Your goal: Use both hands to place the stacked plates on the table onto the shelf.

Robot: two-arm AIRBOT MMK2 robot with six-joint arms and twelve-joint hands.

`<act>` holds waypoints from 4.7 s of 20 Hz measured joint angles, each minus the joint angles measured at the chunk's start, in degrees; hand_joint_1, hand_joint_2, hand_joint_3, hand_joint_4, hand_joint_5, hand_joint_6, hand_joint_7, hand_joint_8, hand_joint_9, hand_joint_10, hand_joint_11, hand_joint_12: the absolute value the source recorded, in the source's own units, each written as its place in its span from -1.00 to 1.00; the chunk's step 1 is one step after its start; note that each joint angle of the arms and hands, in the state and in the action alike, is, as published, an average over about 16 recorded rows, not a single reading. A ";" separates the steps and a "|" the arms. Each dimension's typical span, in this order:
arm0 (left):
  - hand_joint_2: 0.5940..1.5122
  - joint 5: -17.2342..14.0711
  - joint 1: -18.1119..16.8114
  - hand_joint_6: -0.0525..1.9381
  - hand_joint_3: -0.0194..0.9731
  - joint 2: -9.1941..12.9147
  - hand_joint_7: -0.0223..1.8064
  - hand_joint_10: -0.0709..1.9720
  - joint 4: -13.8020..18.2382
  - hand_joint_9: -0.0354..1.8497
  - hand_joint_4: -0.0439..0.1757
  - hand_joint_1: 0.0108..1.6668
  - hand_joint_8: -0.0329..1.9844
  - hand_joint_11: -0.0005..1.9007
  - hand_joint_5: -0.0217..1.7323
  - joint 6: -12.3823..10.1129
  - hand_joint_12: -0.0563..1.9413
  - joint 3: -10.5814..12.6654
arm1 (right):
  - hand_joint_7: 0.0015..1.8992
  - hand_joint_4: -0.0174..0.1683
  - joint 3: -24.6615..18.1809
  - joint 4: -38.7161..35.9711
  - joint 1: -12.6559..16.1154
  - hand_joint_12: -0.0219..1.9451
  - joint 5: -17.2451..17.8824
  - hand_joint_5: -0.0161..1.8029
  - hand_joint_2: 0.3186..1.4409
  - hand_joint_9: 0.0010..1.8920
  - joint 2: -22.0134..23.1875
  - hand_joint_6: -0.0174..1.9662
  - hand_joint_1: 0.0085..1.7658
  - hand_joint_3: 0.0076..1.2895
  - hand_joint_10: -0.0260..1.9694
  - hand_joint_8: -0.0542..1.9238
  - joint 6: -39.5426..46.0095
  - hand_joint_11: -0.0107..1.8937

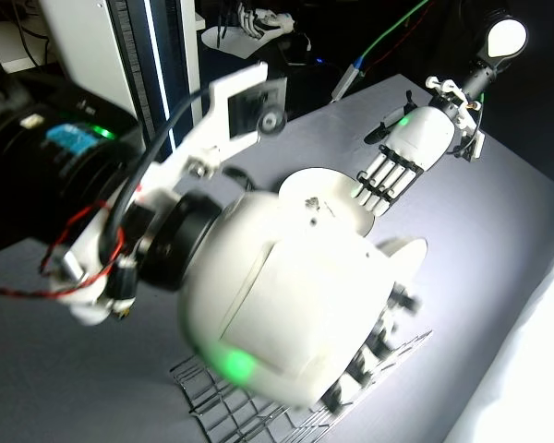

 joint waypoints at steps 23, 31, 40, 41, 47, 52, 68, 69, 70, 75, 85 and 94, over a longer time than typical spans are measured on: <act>-0.03 0.28 1.31 -0.94 -0.89 0.20 -0.95 -0.92 -0.47 -0.94 -0.61 -1.00 -0.96 -0.98 -0.95 1.11 -0.93 0.36 | -0.53 -0.86 2.70 -9.35 -8.85 0.15 8.16 -0.57 0.40 -0.67 0.90 -0.58 0.20 -0.99 -0.50 -0.66 -1.04 -0.82; -0.03 0.33 2.01 -0.94 -0.90 0.02 -0.95 -0.92 -0.54 -0.94 -0.61 -1.00 -0.96 -0.98 -0.96 1.83 -0.93 0.68 | -0.90 -0.82 -0.91 -26.37 -6.03 -0.60 14.38 -0.90 0.25 -0.96 0.28 -0.93 -0.07 -0.99 -0.85 -0.93 -1.30 -0.98; -0.02 0.42 3.08 -0.95 -0.92 -0.23 -0.96 -0.93 -1.24 -0.96 -0.62 -0.99 -0.96 -0.98 -0.96 3.26 -0.94 1.45 | -0.98 -0.79 -3.84 -52.55 -6.89 -1.00 24.76 -0.96 0.07 -0.98 -0.29 -0.97 -0.19 -0.99 -0.99 -0.93 -3.17 -0.98; -0.02 0.47 3.39 -0.95 -0.92 -0.25 -0.96 -0.93 -1.50 -0.96 -0.61 -0.99 -0.96 -0.98 -0.96 3.47 -0.94 1.53 | -0.98 -0.79 -3.90 -54.67 -7.20 -1.00 25.89 -0.96 0.06 -0.98 -0.31 -0.97 -0.20 -0.99 -0.99 -0.93 -3.49 -0.98; -0.02 1.51 6.39 -0.96 -0.92 -0.24 -0.97 -0.95 -4.11 -0.97 -0.61 -0.99 -0.97 -0.98 -0.97 5.14 -0.94 1.60 | -0.98 -0.79 -4.08 -63.28 -8.70 -1.00 31.35 -0.96 0.03 -0.98 -0.32 -0.97 -0.17 -0.99 -0.99 -0.93 -5.59 -0.98; -0.01 2.91 9.75 -0.97 -0.92 0.01 -0.97 -0.95 -7.14 -0.98 -0.64 -1.00 -0.97 -0.98 -0.98 6.64 -0.94 1.19 | -0.98 -0.78 -4.80 -66.61 -9.52 -1.00 33.90 -0.96 0.04 -0.98 -0.24 -0.97 -0.15 -0.99 -0.99 -0.93 -6.72 -0.98; -0.01 4.93 13.64 -0.98 -0.92 0.35 -0.97 -0.94 -10.95 -0.96 -0.71 -1.00 -0.97 -0.98 -0.99 8.24 -0.95 0.52 | -0.98 -0.78 -6.72 -67.35 -11.98 -0.95 29.04 -0.96 0.13 -0.99 -5.62 -0.97 -0.02 -0.99 -0.99 -0.93 -7.02 -0.97; -0.01 4.92 13.65 -0.98 -0.92 0.34 -0.97 -0.94 -10.96 -0.96 -0.71 -1.00 -0.97 -0.98 -0.99 8.24 -0.95 0.53 | -0.98 -0.78 -6.71 -67.19 -12.28 -0.91 28.24 -0.96 0.13 -0.99 -6.49 -0.97 0.01 -0.99 -0.99 -0.93 -6.99 -0.97; -0.01 4.90 13.66 -0.98 -0.92 0.33 -0.97 -0.94 -10.97 -0.96 -0.71 -1.00 -0.97 -0.98 -0.99 8.24 -0.95 0.55 | -0.98 -0.78 -6.70 -67.04 -12.59 -0.87 27.44 -0.96 0.12 -0.99 -7.41 -0.97 0.03 -0.99 -0.99 -0.93 -6.96 -0.97; -0.01 4.81 13.67 -0.98 -0.92 0.21 -0.97 -0.94 -11.00 -0.96 -0.71 -1.00 -0.97 -0.98 -0.99 8.25 -0.95 0.73 | -0.98 -0.78 -6.47 -65.97 -14.10 -0.62 23.53 -0.96 0.08 -0.99 -12.18 -0.97 0.17 -0.99 -0.99 -0.93 -6.88 -0.97; -0.01 4.59 13.62 -0.98 -0.92 -0.01 -0.96 -0.94 -11.00 -0.96 -0.71 -1.00 -0.97 -0.97 -0.99 8.26 -0.95 1.08 | -0.98 -0.78 -4.16 -64.29 -16.09 -0.23 17.40 -0.96 0.05 -0.98 -20.29 -0.97 0.30 -0.99 -0.99 -0.93 -6.89 -0.98; -0.01 4.39 13.52 -0.98 -0.92 -0.17 -0.96 -0.94 -10.92 -0.96 -0.71 -1.00 -0.97 -0.97 -0.99 8.27 -0.95 1.33 | -0.87 -0.79 -1.18 -63.51 -16.51 -0.01 14.13 -0.89 0.15 -0.86 -25.14 -0.96 0.36 -0.99 -0.93 -0.93 -6.96 -0.97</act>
